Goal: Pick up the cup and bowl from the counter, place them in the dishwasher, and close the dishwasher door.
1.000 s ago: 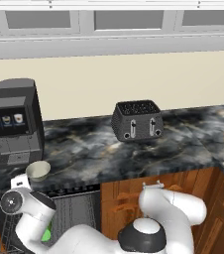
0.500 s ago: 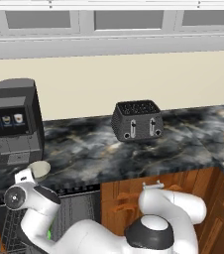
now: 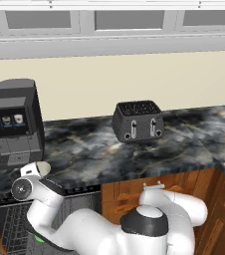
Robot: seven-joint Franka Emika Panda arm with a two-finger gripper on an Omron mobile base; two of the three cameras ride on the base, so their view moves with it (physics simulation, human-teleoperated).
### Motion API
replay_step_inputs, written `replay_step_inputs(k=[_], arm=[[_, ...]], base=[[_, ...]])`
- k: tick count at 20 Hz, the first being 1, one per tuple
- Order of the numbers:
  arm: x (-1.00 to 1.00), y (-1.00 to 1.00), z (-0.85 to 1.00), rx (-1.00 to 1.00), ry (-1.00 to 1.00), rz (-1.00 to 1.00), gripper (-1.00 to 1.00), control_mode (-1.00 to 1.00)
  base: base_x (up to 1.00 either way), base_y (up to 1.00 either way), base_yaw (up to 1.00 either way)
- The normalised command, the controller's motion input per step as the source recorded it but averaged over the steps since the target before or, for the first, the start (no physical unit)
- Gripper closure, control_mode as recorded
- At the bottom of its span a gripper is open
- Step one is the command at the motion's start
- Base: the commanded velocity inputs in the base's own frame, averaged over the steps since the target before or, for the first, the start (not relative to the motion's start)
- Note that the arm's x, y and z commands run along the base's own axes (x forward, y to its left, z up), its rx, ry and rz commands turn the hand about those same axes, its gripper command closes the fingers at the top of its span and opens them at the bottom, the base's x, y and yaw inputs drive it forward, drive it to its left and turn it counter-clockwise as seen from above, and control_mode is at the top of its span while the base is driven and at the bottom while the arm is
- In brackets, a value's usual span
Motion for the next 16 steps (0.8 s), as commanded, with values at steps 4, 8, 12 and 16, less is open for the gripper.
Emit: replay_step_inputs(k=[4, 8, 12, 16], arm=[[0.35, 0.03, 0.00, -0.04, 0.00, 0.00, -1.00, -1.00], [0.36, 0.28, -0.07, -0.06, 0.00, 0.00, -1.00, -1.00], [0.39, 0.39, -0.21, -0.06, 0.00, 0.00, -1.00, -1.00], [0.27, 0.36, -0.18, -0.08, 0.00, 0.00, -1.00, -1.00]], base=[[0.00, 0.00, 0.00], [0.00, 0.00, 0.00], [0.00, 0.00, 0.00], [0.00, 0.00, 0.00]])
